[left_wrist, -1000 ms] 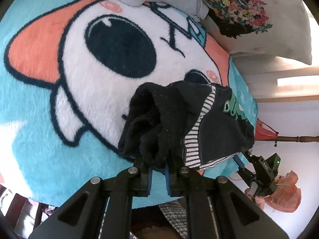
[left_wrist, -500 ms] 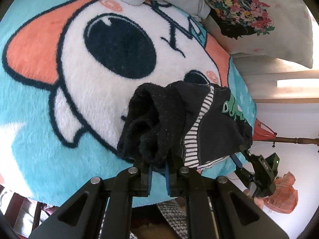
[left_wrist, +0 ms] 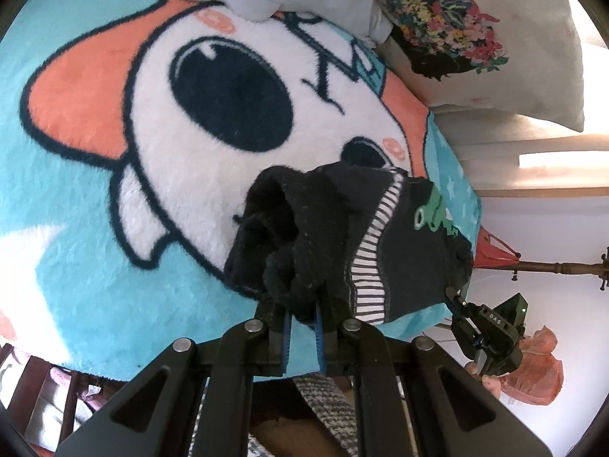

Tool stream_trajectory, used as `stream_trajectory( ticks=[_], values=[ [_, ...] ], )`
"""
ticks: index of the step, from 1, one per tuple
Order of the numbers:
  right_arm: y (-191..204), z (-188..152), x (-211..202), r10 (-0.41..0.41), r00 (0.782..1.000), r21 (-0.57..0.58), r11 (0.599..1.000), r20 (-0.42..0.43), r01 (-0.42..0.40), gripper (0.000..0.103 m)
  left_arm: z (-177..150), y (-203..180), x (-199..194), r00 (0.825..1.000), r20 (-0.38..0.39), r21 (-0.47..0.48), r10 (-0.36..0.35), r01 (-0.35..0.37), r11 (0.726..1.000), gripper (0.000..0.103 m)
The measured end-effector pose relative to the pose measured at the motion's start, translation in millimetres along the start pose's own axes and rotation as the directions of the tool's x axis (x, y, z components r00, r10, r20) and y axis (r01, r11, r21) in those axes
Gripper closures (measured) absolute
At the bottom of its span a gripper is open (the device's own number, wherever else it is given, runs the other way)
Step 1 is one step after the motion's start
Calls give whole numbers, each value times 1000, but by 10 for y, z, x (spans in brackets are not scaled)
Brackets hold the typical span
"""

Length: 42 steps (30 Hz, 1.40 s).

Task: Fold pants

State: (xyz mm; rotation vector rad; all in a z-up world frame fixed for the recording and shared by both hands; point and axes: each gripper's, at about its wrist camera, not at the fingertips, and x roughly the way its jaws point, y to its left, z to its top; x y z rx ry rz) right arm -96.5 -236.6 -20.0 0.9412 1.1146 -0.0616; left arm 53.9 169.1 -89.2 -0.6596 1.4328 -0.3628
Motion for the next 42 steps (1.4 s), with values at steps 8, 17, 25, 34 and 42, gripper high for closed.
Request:
stream_trajectory(
  ticks=[8,17,25,34,42],
  values=[
    [-218,-86,224,-47,998,30,998,-50,49,87,-74,237,107,998,-30,-5,-62,62,998,77],
    [-1,-67,-505,-176,978,-137,972,113,191,74,-298,-11,-593,985,91,281,-148,117,953,69],
    [440,334,-300,-131,977,-249,953,169,171,74,-99,-821,-31,992,113,382,-54,6,924,56],
    [-346,822,16,-84,988,-109,989,127,98,77,186,-451,563,988,135,107,72,-87,990,59],
    [-19,919,-285,22,992,-184,983,122,1,58,-31,-895,272,975,212,112,59,-84,990,58]
  ],
)
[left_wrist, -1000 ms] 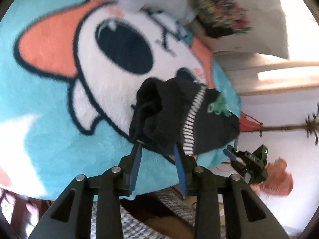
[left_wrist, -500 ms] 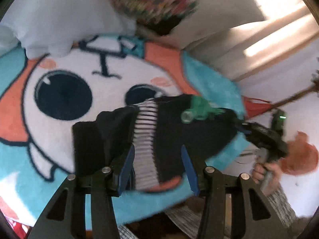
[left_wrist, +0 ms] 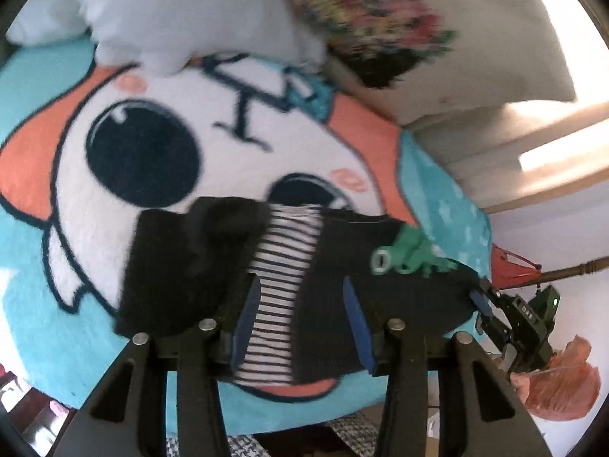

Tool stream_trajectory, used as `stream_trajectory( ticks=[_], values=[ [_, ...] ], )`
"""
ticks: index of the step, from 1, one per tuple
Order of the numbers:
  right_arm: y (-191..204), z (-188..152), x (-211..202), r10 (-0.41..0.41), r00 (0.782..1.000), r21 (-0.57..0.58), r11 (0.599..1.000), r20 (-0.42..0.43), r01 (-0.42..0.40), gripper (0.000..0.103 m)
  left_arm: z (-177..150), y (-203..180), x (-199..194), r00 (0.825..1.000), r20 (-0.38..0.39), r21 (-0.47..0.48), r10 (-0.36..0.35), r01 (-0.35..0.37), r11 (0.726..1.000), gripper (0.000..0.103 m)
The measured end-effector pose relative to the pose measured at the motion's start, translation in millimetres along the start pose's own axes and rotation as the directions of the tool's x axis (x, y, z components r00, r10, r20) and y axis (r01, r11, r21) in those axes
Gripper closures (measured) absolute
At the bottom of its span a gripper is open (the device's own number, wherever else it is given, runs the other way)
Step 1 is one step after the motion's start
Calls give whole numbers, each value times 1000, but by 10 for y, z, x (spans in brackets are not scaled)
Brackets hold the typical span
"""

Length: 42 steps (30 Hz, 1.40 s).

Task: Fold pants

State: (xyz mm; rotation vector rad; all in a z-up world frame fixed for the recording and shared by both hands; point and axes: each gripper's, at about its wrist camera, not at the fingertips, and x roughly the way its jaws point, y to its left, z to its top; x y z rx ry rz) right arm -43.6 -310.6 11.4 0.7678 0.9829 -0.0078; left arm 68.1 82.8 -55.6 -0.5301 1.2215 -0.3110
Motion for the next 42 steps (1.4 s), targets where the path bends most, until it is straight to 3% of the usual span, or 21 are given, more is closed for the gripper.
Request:
stream_trajectory(
  ticks=[2,5,8,12,16,20,24,26,29,31,36,37,38,40,42],
  values=[
    [257,20,90,34,999,-85,996,-34,-37,58,-81,-181,58,1000,-6,44,-19,19,999,56],
    [578,2,393,78,989,-155,983,-123,-97,58,-213,-346,292,998,-45,103,36,-31,994,56],
    [808,-45,769,128,967,-171,971,-222,-168,58,-348,-319,532,993,-98,101,66,-56,993,56],
    [884,-89,1340,81,943,-182,972,-323,-146,58,-421,-214,634,992,-104,70,73,-65,995,56],
    [983,-16,1396,88,943,-197,968,-322,-157,54,-432,-182,606,993,-102,52,62,-57,997,56],
    [1176,-12,1228,146,943,-223,950,-298,-217,54,-479,-205,621,993,-86,80,84,-77,994,56],
    [1575,-66,1307,47,964,-433,887,-262,-161,54,-522,-309,660,991,-66,136,120,-111,985,56],
    [1692,-92,1506,-9,960,-505,852,-278,-138,55,-559,-352,668,989,-50,167,140,-130,977,56],
    [1690,-139,1787,-85,945,-536,837,-317,-105,55,-584,-407,701,986,-28,207,165,-156,966,56],
    [1666,-201,1815,-70,936,-531,837,-346,-134,54,-609,-425,706,984,-13,232,177,-169,958,56],
    [1726,-419,1806,-120,932,-628,767,-341,-131,55,-626,-441,714,984,1,250,180,-175,952,54],
    [1743,-443,1795,-124,932,-641,756,-341,-133,60,-623,-437,712,984,0,249,178,-172,953,54],
    [1735,-458,1762,-127,931,-649,748,-343,-137,78,-620,-437,716,984,0,250,176,-170,953,53],
    [1758,-498,1755,-141,928,-673,726,-346,-141,93,-620,-439,719,985,-1,255,175,-169,952,53],
    [1829,-544,1752,-160,930,-708,694,-331,-132,97,-622,-439,719,984,1,261,178,-172,950,53]
  ],
)
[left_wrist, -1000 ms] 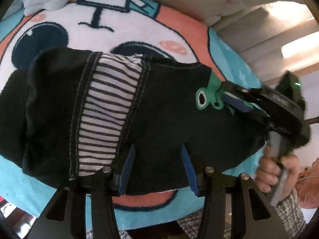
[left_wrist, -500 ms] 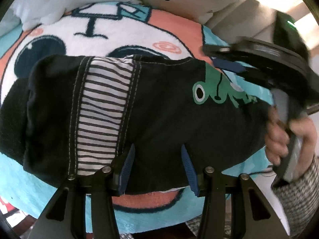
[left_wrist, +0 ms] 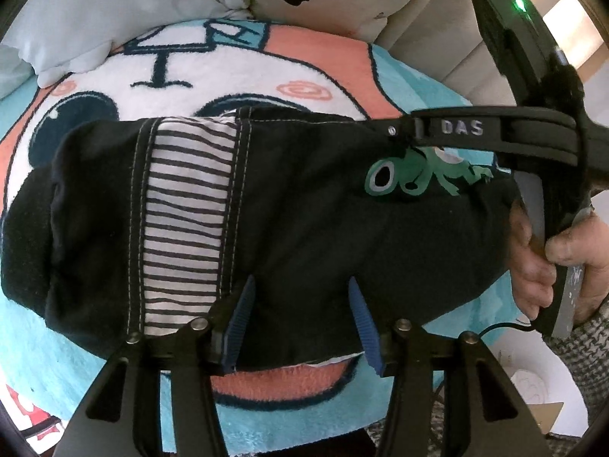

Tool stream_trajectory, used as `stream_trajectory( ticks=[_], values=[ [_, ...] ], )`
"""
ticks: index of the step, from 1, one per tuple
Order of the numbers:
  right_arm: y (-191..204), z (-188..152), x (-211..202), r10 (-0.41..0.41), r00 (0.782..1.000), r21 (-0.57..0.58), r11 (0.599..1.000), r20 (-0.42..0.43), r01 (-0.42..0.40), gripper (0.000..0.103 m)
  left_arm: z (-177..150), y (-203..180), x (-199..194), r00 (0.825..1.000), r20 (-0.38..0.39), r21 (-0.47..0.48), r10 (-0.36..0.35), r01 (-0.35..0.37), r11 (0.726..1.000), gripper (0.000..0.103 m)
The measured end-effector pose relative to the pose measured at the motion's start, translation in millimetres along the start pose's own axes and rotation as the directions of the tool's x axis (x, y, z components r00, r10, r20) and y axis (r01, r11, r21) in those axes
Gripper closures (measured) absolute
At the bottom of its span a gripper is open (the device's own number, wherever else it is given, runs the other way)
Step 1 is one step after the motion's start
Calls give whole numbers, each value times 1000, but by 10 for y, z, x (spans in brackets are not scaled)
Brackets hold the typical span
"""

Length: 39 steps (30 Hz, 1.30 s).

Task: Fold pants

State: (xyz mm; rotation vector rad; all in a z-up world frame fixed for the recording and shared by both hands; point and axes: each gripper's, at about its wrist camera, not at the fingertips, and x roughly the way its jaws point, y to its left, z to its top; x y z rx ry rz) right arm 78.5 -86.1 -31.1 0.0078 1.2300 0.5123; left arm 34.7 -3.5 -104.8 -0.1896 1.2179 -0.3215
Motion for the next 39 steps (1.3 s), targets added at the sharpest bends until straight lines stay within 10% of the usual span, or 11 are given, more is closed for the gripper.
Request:
stream_trajectory(
  ticks=[8,19,23,31,33,35,37,39],
  values=[
    [-150,297,-50,-32,997,128,992,74,22,102,-29,16,-13,1000,3,-4,-14,14,1000,53],
    [-37,135,-293,176,983,178,967,59,-184,101,-50,83,-43,999,4,-18,-51,51,999,53],
    [-27,122,118,122,992,213,971,-36,-112,101,-58,66,-44,999,3,-7,-47,47,999,53],
    [-154,147,-451,11,989,270,961,151,-52,98,-61,84,-56,998,-11,11,-68,68,998,53],
    [-22,-74,-846,-110,966,229,972,232,56,85,-44,93,-49,996,-15,12,-83,83,996,50],
    [73,-350,-1143,-249,914,235,955,319,179,12,-32,96,-39,995,-17,23,-98,98,995,48],
    [76,-716,-1373,-360,833,279,925,420,259,1,-37,88,-39,994,-19,41,-108,109,993,45],
    [-63,-894,-1374,-382,849,322,907,365,269,1,-48,57,-43,993,-21,62,-116,117,991,41]
  ],
)
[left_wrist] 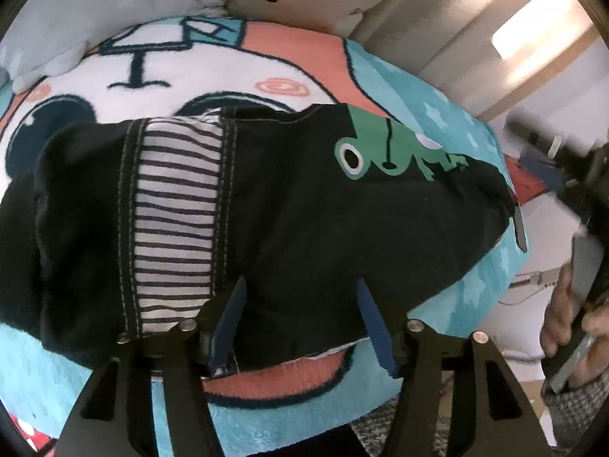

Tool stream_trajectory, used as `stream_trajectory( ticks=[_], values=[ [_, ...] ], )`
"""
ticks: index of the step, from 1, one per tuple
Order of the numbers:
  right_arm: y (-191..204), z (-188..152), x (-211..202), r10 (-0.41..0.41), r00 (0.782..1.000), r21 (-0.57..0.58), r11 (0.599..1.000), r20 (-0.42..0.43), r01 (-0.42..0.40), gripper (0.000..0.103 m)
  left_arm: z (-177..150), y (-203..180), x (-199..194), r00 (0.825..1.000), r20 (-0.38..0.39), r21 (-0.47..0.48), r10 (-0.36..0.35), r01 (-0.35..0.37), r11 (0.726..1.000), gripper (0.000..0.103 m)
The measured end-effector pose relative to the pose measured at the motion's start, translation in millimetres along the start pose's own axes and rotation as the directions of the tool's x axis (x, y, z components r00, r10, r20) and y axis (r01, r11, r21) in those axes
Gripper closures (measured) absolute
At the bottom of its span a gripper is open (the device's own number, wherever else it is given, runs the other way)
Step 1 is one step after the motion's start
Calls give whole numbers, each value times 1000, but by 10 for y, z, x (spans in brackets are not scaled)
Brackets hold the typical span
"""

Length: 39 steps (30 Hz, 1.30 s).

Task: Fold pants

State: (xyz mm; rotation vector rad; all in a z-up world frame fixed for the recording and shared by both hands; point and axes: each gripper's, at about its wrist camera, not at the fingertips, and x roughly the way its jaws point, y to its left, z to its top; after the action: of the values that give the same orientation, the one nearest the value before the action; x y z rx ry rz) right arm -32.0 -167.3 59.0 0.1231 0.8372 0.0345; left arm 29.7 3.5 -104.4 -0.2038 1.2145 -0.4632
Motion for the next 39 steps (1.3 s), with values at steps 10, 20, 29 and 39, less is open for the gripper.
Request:
stream_trajectory(
  ticks=[10,20,29,39],
  values=[
    [-318,-328,169,31,980,176,984,-196,4,30,10,4,-99,1000,-25,24,-9,10,1000,38],
    [-1192,-513,281,149,973,443,894,-174,-58,32,65,-340,-646,978,90,51,188,-193,980,38],
    [-1438,-428,-172,163,986,429,894,-40,-130,30,173,-968,-600,921,151,166,358,-381,909,38],
    [-1740,-655,-87,189,978,446,886,-92,-129,28,210,-1354,-379,913,137,233,383,-406,884,38]
  ],
)
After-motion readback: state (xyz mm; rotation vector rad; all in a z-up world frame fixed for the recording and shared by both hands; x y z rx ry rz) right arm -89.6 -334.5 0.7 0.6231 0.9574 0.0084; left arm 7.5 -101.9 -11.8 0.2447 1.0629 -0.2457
